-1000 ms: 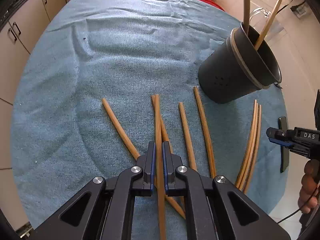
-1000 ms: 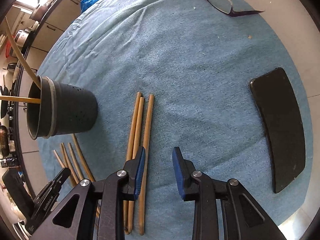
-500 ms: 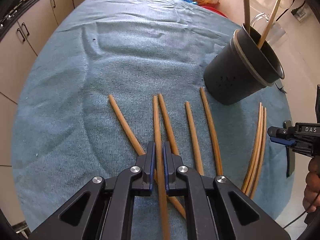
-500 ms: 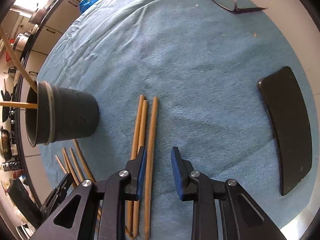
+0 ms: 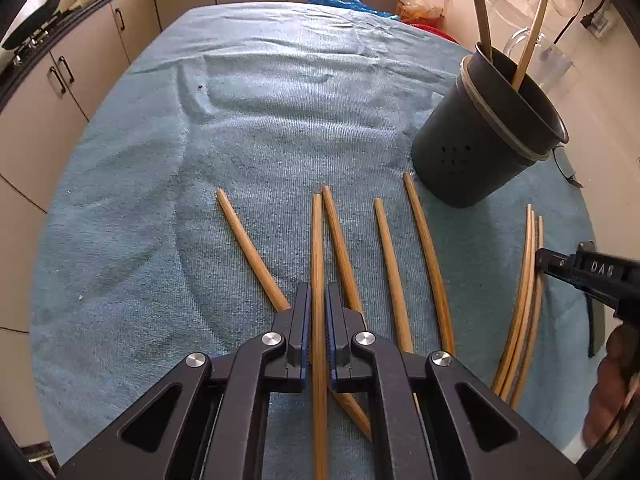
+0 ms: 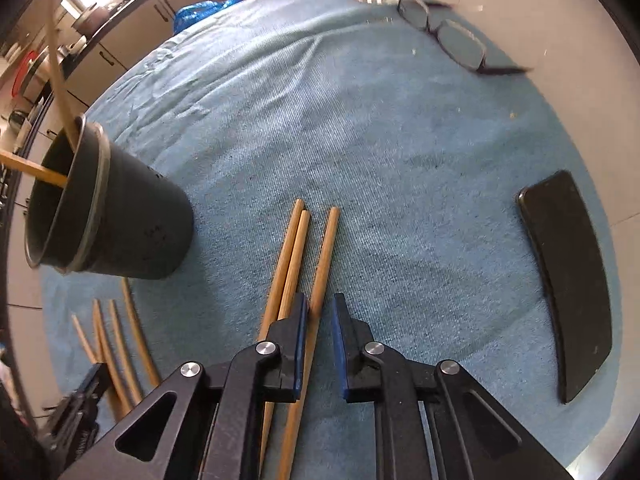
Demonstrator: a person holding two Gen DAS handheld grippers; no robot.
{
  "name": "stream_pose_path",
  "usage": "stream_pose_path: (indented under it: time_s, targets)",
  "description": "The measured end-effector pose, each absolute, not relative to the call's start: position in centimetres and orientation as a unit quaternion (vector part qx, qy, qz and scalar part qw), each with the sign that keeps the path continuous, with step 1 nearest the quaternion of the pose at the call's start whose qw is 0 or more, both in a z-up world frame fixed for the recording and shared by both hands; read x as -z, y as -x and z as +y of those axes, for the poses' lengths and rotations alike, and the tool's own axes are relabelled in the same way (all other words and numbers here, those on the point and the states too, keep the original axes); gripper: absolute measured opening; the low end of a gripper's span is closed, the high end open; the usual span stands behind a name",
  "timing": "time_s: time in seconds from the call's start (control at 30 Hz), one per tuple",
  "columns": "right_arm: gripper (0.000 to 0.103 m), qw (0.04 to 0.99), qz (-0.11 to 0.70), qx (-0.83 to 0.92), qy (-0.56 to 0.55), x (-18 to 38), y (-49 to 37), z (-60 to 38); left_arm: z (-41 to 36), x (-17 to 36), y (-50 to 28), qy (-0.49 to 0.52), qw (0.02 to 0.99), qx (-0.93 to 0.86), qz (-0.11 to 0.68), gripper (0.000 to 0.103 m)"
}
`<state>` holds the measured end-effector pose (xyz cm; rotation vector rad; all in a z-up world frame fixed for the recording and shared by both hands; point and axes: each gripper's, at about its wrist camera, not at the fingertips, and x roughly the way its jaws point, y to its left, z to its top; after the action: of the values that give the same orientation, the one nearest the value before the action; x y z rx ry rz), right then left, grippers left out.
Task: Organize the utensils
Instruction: 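Close the left tool on a chopstick while the right tool grasps another, then lift both chopsticks upright and carry them toward the black holder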
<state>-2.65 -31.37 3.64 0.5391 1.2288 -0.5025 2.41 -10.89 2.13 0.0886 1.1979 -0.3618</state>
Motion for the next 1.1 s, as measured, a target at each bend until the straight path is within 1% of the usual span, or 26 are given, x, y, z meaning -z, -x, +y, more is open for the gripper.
stream_pose_path:
  time_s: [0.2, 0.3, 0.37, 0.5, 0.7, 0.87, 1.1]
  targets:
    - [0.013, 0.778, 0.541, 0.249, -0.197, -3.6, 2.9, -29.8, -11.5, -2.0, -2.4, -0.047, 0.820, 0.158, 0.548, 0.006]
    - [0.008, 0.780, 0.543, 0.243, -0.195, -3.6, 2.9, -30.1, -12.0, -1.9, -2.4, -0.055, 0.825, 0.154, 0.541, 0.006]
    - [0.007, 0.783, 0.541, 0.236, -0.198, -3.6, 2.9, -30.3, -12.2, -1.9, -2.5, -0.056, 0.827, 0.156, 0.537, 0.006]
    - [0.006, 0.785, 0.535, 0.227, -0.215, -4.1, 3.8, -31.0, -11.8, -2.9, -2.1, -0.045, 0.835, 0.165, 0.523, 0.006]
    - [0.006, 0.804, 0.498, 0.210, -0.248, -7.7, 6.0, -32.0, -10.7, -7.1, -1.3, -0.008, 0.856, 0.186, 0.482, 0.006]
    - [0.006, 0.834, 0.454, 0.189, -0.250, -12.1, 8.1, -31.4, -9.6, -10.5, 0.0, 0.009, 0.870, 0.202, 0.450, 0.006]
    - [0.006, 0.868, 0.402, 0.173, -0.234, -16.7, 10.1, -29.6, -8.4, -14.1, 1.1, 0.017, 0.881, 0.219, 0.419, 0.006]
